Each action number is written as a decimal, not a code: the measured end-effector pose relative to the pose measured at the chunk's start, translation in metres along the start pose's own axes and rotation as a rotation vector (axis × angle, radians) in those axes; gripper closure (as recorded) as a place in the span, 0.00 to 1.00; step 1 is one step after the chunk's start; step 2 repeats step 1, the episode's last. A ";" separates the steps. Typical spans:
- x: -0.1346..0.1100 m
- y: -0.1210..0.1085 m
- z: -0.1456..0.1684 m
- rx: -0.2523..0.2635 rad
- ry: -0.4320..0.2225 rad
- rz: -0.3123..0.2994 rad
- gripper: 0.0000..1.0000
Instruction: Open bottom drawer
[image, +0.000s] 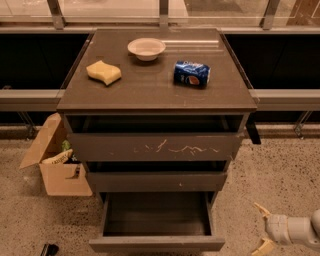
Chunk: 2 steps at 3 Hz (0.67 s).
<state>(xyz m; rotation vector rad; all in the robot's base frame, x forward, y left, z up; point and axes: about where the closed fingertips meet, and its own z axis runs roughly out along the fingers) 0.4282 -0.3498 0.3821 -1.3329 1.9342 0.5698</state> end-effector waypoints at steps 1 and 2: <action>-0.009 -0.028 -0.038 0.053 0.047 0.020 0.00; -0.009 -0.028 -0.038 0.053 0.047 0.020 0.00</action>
Offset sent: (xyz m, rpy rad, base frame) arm 0.0000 0.0000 0.0000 0.0000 0.0000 0.0000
